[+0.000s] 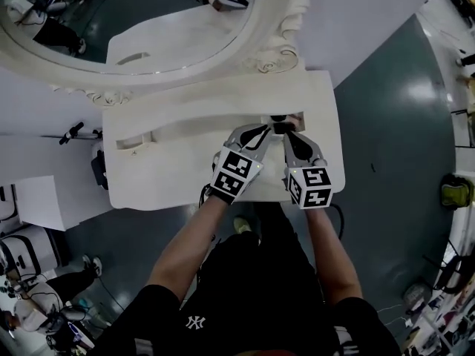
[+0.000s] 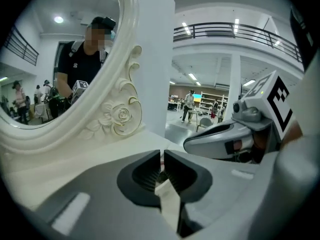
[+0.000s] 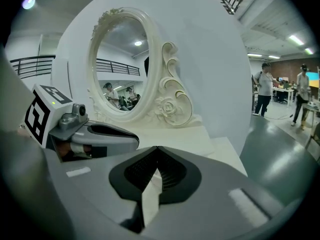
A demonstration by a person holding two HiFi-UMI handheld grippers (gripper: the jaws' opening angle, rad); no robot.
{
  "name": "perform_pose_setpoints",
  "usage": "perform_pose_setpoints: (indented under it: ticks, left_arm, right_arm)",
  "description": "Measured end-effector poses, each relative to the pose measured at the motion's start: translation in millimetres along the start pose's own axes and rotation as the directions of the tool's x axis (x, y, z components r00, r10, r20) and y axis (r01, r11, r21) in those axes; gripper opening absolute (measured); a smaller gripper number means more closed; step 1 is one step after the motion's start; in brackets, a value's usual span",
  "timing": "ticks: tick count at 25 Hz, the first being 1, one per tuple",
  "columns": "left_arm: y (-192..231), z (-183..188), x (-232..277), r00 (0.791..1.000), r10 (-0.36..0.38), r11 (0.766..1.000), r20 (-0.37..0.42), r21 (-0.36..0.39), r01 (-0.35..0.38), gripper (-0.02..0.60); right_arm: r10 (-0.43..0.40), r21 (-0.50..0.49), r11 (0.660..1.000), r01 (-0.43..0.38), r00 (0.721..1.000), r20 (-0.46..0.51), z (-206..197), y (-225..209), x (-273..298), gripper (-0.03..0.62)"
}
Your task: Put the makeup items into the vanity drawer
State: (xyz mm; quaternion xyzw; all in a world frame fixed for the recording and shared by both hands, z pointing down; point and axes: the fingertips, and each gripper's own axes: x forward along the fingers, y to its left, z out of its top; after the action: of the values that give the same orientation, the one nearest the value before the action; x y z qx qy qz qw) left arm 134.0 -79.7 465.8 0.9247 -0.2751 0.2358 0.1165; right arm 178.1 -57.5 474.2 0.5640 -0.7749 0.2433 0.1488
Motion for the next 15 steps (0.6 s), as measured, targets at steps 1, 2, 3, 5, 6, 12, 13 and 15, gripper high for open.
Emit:
perform_pose_setpoints:
  ticks: [1,2,3,5,6,12,13,15]
  left_arm:
    - [-1,1,-7,1.000,0.005,1.000,0.014,-0.014,-0.005,0.017]
    - [-2,2,-14,1.000,0.010,1.000,0.027,-0.028,-0.009,0.008]
    - [-3,2,-21,0.999,0.015,0.999,0.038,-0.043,-0.014,0.003]
    - [-5,3,-36,0.998,0.024,0.997,0.062,-0.081,-0.019,0.002]
    - [-7,5,-43,0.997,0.029,0.995,0.074,-0.100,-0.021,0.002]
    - [-12,11,-92,0.987,0.067,0.978,0.147,-0.205,-0.035,0.002]
    - [-14,12,-101,0.985,0.073,0.976,0.158,-0.212,-0.038,0.002]
    - [-18,17,-118,0.980,0.083,0.974,0.181,-0.223,-0.041,0.002]
  right_arm:
    - [0.004,-0.008,1.000,-0.004,1.000,0.002,0,6,-2,0.023]
    - [0.008,-0.015,1.000,-0.008,1.000,0.004,1,13,-4,0.023]
    - [0.011,-0.023,1.000,-0.011,1.000,0.007,1,19,-6,0.023]
    - [0.018,-0.036,0.999,-0.017,1.000,0.014,2,31,-12,0.023]
    - [0.021,-0.041,0.999,-0.020,1.000,0.018,3,37,-15,0.023]
    - [0.043,-0.076,0.996,-0.039,0.998,0.049,14,74,-33,0.023]
    - [0.047,-0.082,0.996,-0.042,0.997,0.055,17,80,-38,0.023]
    - [0.052,-0.094,0.995,-0.046,0.996,0.068,22,93,-47,0.023]
